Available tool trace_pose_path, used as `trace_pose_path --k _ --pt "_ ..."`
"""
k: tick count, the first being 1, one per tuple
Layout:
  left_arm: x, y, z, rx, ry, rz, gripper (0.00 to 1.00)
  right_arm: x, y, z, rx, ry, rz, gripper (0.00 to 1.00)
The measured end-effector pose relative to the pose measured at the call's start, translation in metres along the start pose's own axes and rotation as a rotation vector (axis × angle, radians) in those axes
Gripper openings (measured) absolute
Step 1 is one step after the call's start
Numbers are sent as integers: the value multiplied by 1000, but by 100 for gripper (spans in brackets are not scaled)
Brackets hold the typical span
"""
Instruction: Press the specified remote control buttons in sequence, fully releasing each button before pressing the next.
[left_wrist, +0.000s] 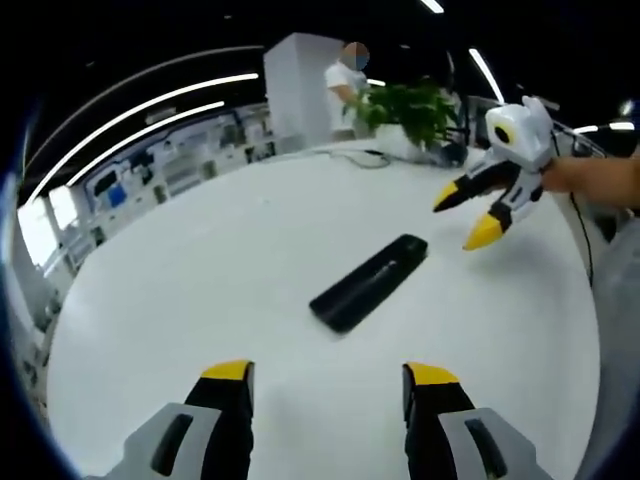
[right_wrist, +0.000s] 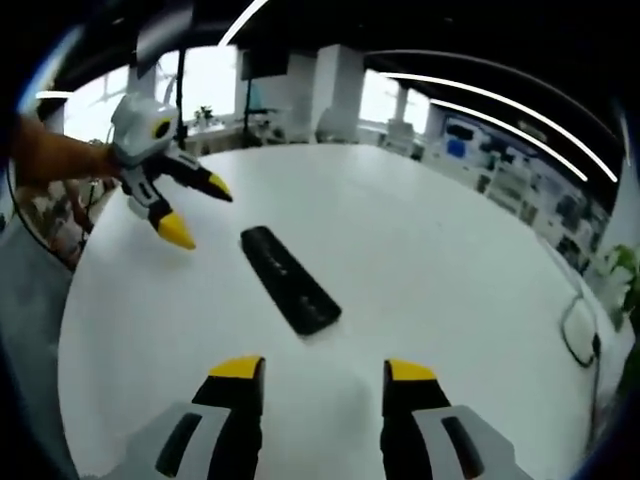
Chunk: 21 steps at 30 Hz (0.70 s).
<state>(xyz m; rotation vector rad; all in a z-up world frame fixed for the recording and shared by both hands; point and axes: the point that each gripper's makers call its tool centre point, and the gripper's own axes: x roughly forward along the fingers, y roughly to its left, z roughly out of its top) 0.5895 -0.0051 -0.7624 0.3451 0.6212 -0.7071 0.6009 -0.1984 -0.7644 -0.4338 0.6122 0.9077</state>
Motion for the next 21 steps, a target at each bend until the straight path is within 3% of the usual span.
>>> trace_pose_path --k 21 --pt "21 3 6 54 21 -89 61 17 -6 5 -61 4 93 44"
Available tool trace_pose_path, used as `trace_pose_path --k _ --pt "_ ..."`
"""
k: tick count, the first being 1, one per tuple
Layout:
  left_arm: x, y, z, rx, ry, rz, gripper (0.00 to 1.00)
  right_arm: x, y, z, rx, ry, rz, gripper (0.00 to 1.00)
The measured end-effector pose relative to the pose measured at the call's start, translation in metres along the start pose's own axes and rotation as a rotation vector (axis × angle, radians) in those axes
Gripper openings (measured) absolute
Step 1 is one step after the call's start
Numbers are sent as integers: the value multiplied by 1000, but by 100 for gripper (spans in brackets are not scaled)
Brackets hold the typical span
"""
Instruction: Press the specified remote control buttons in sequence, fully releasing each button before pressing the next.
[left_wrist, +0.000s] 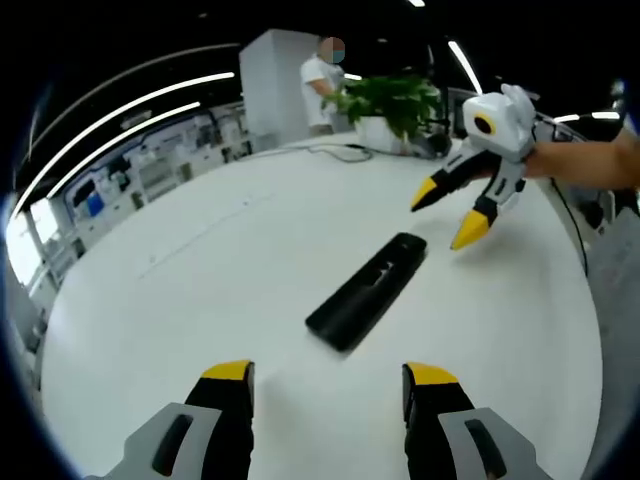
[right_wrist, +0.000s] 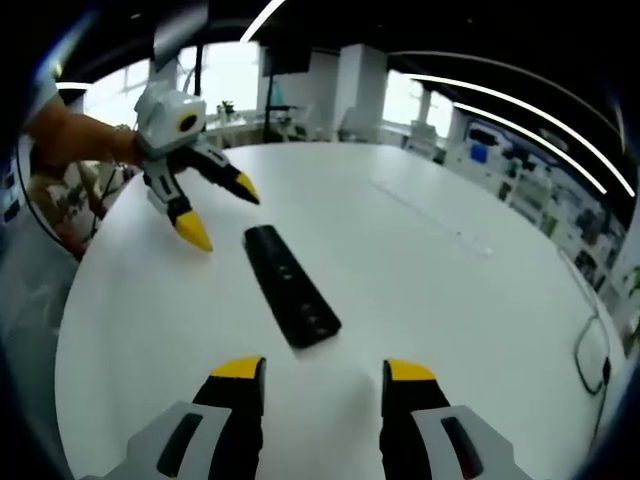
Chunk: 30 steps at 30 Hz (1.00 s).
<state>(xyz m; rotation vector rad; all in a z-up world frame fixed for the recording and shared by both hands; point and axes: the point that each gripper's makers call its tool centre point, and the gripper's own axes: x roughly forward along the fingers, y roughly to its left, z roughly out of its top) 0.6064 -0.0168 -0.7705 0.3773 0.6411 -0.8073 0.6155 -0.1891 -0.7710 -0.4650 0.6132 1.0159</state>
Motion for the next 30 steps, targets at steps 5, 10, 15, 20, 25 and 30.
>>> trace_pose_path --k 5,10,15,20,25,30 --pt "3 1 0 18 3 -24 61 3 3 2 -29 1 39 43" --pt "5 5 1 36 7 -40 60 7 10 6 -74 7 85 43" --pt "8 5 2 69 13 -68 60 11 8 8 -91 15 101 43" --pt "11 6 6 82 8 -97 60 14 6 12 -112 20 117 43" --pt "15 3 10 114 9 -128 60 16 7 15 -132 23 144 43" --pt "20 3 12 151 18 -156 59 19 8 12 -140 38 175 42"
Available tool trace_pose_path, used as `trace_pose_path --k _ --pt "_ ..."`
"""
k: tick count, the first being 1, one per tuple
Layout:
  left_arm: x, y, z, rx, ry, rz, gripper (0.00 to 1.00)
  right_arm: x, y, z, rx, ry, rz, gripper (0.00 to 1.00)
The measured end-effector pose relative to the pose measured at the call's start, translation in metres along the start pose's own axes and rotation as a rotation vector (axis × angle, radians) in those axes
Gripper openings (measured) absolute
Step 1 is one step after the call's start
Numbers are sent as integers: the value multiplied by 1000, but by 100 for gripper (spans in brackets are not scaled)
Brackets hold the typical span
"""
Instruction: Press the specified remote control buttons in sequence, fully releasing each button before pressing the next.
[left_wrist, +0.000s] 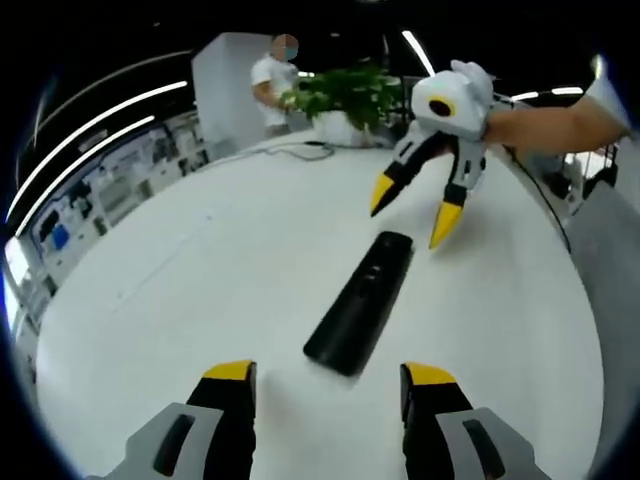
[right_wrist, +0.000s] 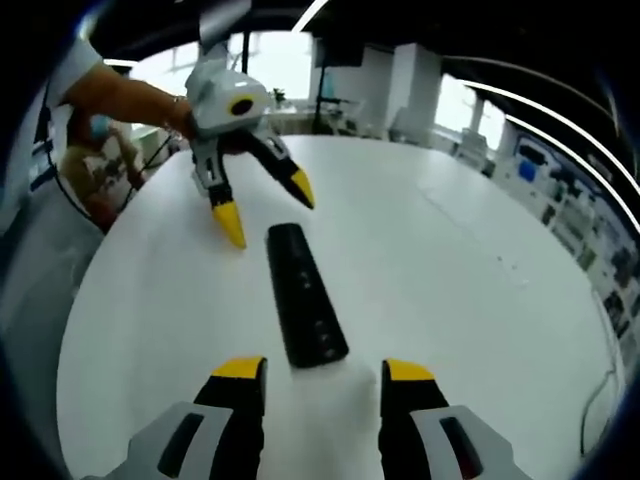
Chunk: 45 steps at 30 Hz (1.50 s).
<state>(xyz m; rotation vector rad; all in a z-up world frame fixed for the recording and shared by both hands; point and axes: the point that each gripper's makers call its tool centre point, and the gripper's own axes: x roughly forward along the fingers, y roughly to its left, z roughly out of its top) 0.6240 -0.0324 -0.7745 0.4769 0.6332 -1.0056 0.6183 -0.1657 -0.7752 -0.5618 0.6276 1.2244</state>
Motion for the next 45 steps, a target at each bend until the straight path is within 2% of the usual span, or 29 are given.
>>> trace_pose_path --k 15,35,45 --pt "11 -4 7 27 -2 -99 56 9 1 7 -43 11 71 41" --pt "18 -12 10 44 -8 -177 50 19 2 7 -98 52 142 36" --pt "22 -13 13 55 -6 -191 47 19 4 7 -120 66 162 31"
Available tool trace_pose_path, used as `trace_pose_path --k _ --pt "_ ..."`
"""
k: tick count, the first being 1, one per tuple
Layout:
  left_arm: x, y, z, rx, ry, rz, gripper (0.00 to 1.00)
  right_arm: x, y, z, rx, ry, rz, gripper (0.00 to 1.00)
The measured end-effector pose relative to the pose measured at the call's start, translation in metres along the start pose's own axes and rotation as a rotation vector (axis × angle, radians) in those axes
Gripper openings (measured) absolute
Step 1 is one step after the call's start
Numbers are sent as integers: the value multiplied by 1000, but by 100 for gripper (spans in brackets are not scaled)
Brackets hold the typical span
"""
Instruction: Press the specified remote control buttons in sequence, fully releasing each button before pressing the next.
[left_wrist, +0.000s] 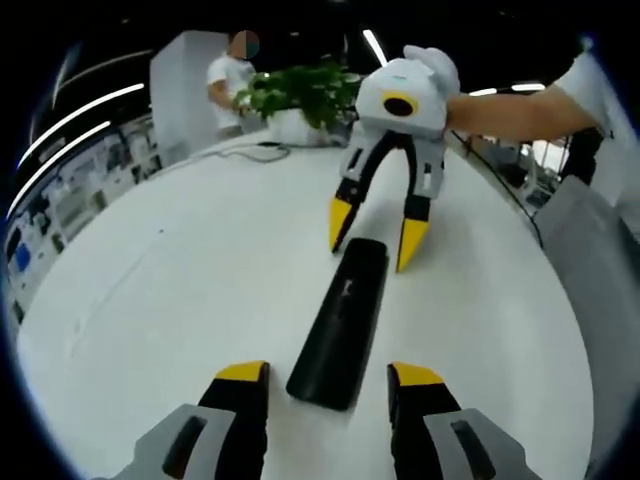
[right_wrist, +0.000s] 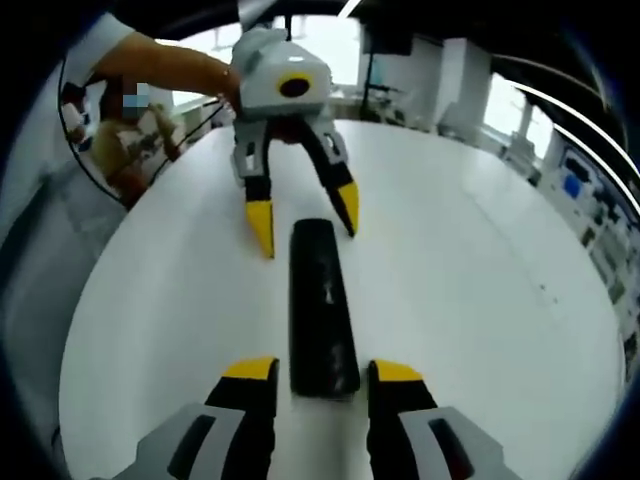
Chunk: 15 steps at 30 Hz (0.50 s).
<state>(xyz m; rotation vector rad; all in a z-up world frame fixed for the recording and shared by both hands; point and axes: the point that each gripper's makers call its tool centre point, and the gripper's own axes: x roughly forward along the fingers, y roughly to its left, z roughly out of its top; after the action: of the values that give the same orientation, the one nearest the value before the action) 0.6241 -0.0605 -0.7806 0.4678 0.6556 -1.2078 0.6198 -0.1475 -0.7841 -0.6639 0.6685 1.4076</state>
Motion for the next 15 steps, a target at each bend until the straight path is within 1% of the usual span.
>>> trace_pose_path --k 11,15 --pt "-1 -4 2 15 2 -14 44 0 -1 2 -10 10 7 30" --pt "0 -8 3 20 4 -20 43 1 0 3 -19 14 15 28"
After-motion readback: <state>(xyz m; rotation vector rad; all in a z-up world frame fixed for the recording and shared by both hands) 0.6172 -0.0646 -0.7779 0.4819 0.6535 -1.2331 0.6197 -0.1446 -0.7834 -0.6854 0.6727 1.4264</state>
